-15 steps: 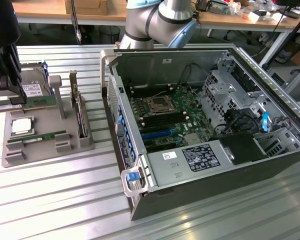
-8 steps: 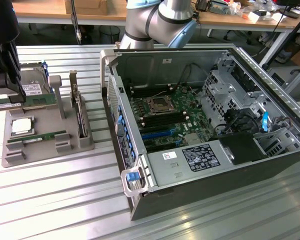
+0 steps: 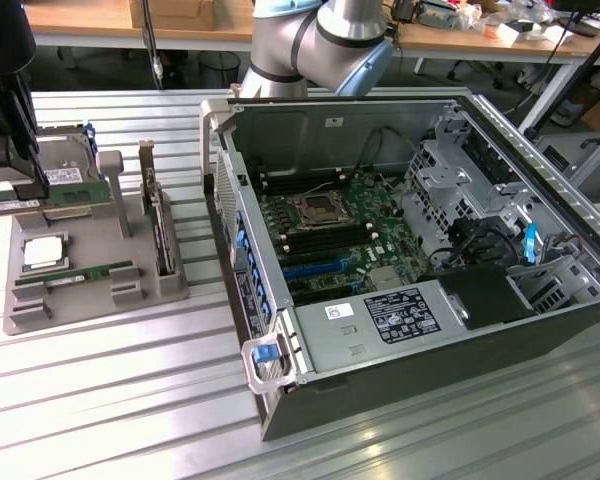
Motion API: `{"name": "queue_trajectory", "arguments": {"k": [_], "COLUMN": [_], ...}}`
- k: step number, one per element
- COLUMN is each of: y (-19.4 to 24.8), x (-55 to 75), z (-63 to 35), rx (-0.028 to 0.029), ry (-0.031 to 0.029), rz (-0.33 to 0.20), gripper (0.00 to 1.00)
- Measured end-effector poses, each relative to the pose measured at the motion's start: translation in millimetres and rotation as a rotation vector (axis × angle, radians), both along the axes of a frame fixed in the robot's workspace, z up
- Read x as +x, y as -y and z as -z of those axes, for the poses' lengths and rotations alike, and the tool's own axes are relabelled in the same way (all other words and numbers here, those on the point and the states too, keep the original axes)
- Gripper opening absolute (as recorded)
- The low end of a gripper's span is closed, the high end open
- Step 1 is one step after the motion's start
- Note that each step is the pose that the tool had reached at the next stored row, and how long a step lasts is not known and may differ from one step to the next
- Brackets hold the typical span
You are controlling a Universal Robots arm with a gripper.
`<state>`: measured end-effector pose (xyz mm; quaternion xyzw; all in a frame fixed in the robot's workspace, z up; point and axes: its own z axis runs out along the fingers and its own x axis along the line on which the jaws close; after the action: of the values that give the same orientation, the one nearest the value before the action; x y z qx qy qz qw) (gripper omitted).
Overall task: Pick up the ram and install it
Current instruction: 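Pick up the ram and move it above insertion slot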
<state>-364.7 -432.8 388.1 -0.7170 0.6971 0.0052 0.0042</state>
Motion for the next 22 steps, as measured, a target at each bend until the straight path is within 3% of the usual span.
{"name": "queue_trajectory", "arguments": {"k": [22], "y": [0.0], "x": [0.0], "z": [-14.4], "rx": [0.0], "ry": [0.0], "rz": [0.0], "gripper": [0.12]}}
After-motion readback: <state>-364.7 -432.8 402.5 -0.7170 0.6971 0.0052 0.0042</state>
